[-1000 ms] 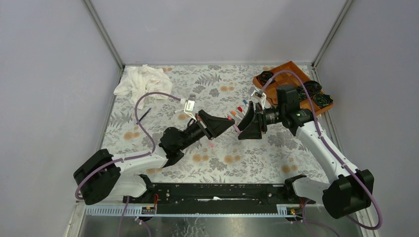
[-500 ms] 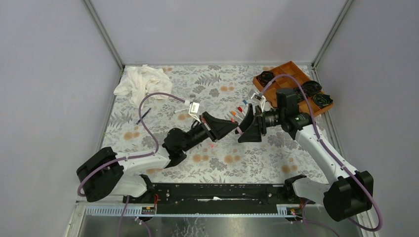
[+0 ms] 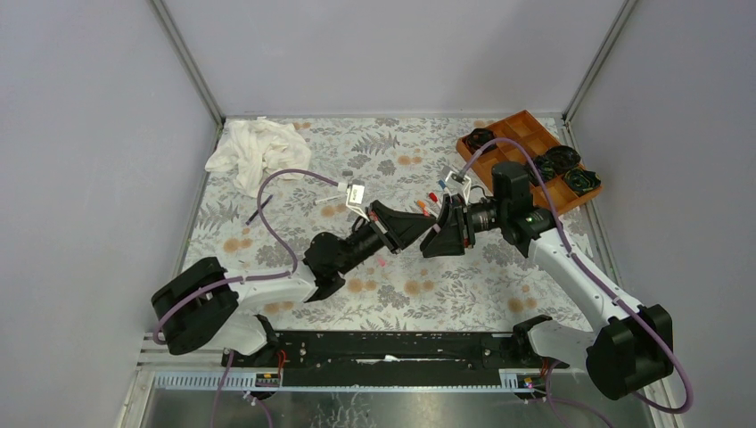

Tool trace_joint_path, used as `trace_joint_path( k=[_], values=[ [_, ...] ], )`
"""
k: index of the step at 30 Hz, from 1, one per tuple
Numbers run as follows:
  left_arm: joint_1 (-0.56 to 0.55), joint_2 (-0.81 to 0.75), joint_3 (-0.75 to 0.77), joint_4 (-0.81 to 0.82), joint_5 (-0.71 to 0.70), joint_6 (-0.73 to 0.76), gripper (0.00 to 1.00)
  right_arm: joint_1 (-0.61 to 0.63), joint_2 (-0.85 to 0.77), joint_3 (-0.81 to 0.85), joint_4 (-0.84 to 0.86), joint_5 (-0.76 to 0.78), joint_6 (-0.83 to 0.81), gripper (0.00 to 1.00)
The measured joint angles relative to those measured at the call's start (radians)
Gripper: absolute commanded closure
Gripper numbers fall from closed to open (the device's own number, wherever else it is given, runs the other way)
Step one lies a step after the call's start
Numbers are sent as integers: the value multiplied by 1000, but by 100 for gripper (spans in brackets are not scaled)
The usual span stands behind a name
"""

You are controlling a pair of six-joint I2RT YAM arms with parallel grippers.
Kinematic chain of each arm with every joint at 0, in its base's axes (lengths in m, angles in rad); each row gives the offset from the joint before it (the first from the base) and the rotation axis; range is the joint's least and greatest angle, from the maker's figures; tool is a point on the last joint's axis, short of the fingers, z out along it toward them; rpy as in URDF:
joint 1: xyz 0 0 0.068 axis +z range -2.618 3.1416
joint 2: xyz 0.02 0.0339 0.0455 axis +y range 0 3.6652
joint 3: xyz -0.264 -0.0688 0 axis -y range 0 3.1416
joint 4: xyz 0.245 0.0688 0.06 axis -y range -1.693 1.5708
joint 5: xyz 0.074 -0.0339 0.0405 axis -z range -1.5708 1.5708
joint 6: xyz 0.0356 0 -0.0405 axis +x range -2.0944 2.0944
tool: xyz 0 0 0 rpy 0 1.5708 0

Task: Insert the pens into the pen caps
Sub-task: Pick up the pen from the center of the board.

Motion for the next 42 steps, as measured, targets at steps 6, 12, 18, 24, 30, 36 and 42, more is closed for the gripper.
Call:
trace_joint_path(
  k=[6,12,18,24,30,36,42],
  values=[
    [0,20,3,36,-11,-1,100,8,2,-3,19,0,19,73],
    [0,22,3,44,-18,0,100,10,3,-4,34,-1,48,100],
    [0,20,3,44,-19,0,65,11,4,-4,40,-4,51,100],
    [-1,-20,-11,26,-26,-2,30,13,4,3,-48,1,-77,100],
    [-1,-301,-108,-186,-105,63,1,14,3,34,-283,80,-396,100],
    [27,-636,-142,-589,-206,118,1,14,3,33,-374,190,-564,100],
    [121,-733,-110,-995,-251,111,20,13,35,32,-390,259,-629,100]
  ],
)
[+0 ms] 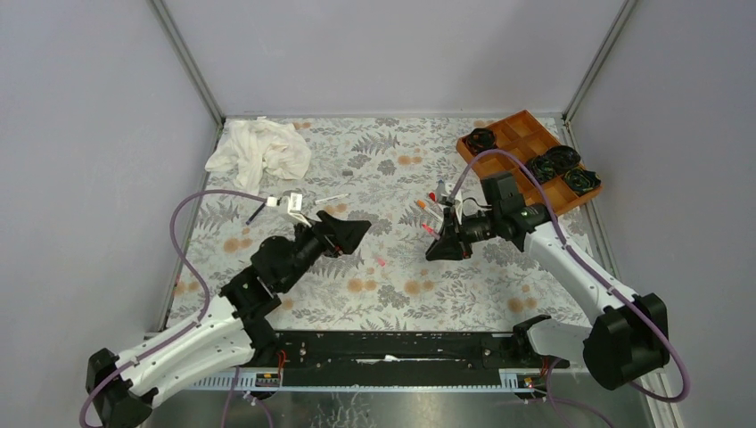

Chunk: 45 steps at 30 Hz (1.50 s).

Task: Insert the pens into the pen caps
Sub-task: Pick up the pen from the center of the board, then insert the pen cap onto the pen.

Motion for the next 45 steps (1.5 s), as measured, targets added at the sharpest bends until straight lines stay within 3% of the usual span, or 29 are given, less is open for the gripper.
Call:
trace_joint_path(
  k=[4,7,9,11,15,25,30,36,45],
  values=[
    [45,98,78,-241,-34,-46,36,-4,50,0,-26,49,-14,100],
    [63,240,152,-370,-39,-86,45,-10,54,0,-32,110,-13,100],
    [65,361,217,-444,-37,-116,45,-16,49,0,-29,149,-9,100],
    [65,481,280,-498,-29,-150,54,-31,41,-1,-25,178,-2,100],
    [64,699,379,-575,-1,-261,54,-85,32,-2,-22,214,14,100],
    [6,1064,700,-909,-35,-450,51,-122,20,-2,-26,237,32,100],
    [-8,1185,808,-998,-39,-485,52,-124,15,-2,-27,236,37,100],
    [-9,1207,814,-1069,-61,-515,51,-126,15,-2,-34,235,39,100],
    [-9,1240,817,-1075,-66,-516,66,-130,15,-2,-35,230,39,100]
  ],
)
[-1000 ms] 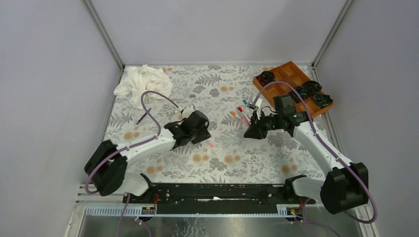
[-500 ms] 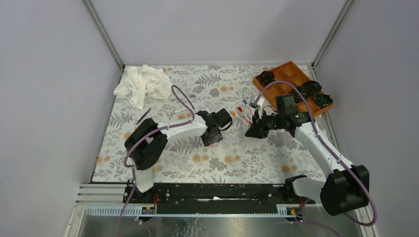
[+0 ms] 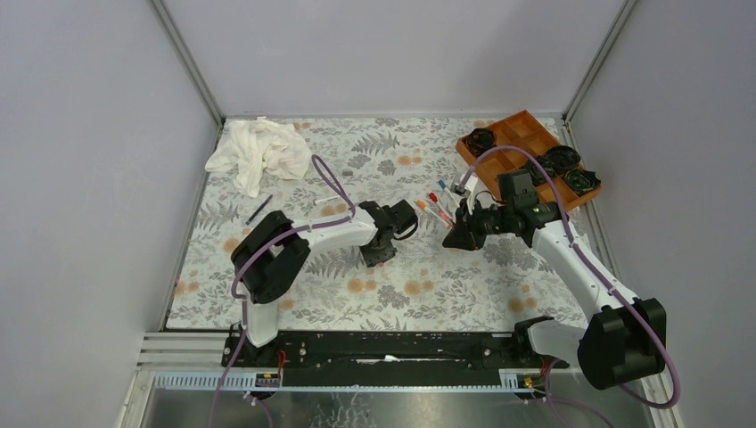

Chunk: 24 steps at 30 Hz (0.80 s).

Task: Insert the pens into the pen caps
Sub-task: Insert the pen cap onto the pen.

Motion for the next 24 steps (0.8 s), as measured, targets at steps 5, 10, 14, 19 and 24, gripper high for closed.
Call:
trace_joint_path(
  k=[5,10,14,19,24],
  values=[
    [2,10,0,3,0,1,70,-2,0,0,0,-14,0,100],
    [8,10,-7,15,6,3,70,-3,0,0,0,-19,0,100],
    [16,6,-15,26,16,8,75,-3,0,0,-1,-21,0,100],
    [23,0,-23,34,29,27,94,-4,5,0,-6,-40,0,100],
    [25,-14,-40,59,38,48,100,-4,16,0,-7,-58,0,100]
  ],
)
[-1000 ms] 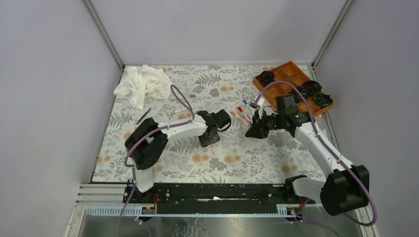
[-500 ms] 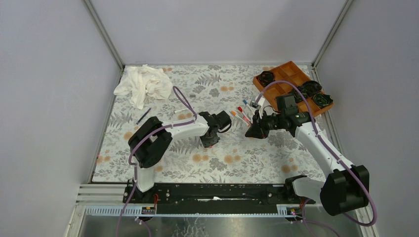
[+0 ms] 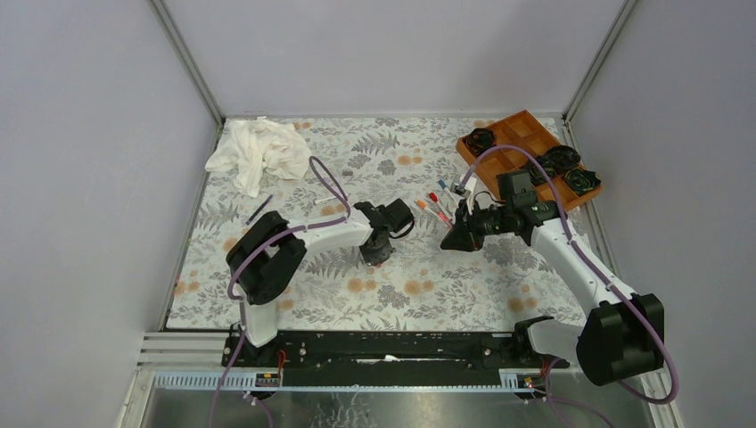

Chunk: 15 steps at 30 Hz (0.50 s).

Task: Insert the pens into the pen caps
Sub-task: Insert the pen cap onto the pen.

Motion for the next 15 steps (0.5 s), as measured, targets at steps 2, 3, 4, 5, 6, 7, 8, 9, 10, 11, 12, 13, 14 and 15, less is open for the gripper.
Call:
trace_joint_path(
  k=[2,3,4,5,6,7,8,9,10,11,12,13,14,15],
  values=[
    [0,-7,-8,9,0,7,100,0,5,-2,0,-18,0,100],
    [0,-13,-13,14,0,13,100,0,6,-4,0,-28,0,100],
    [0,-21,-19,19,-3,19,100,0,9,-8,1,-45,0,100],
    [1,-35,-26,24,-6,25,100,0,13,-13,2,-61,0,100],
    [1,-57,-36,31,-11,31,100,0,18,-19,4,-76,3,100],
    [1,-84,-47,43,-13,36,100,-1,23,-33,13,-102,8,100],
    [1,-120,-62,62,-16,40,100,-1,29,-44,19,-122,15,100],
    [1,-168,-83,89,-19,43,100,-1,36,-62,33,-147,28,100],
    [1,-211,-102,114,-21,43,100,0,44,-79,48,-166,45,100],
    [1,-269,-132,160,-24,43,100,3,52,-103,76,-186,71,100],
    [1,-322,-164,206,-25,43,100,7,60,-128,108,-202,105,100],
    [1,-376,-201,256,-27,41,100,12,64,-152,147,-212,142,100],
    [1,-431,-245,319,-28,35,100,19,67,-177,188,-220,181,100],
    [1,-475,-281,369,-30,26,100,31,68,-208,244,-224,232,100]
  ],
)
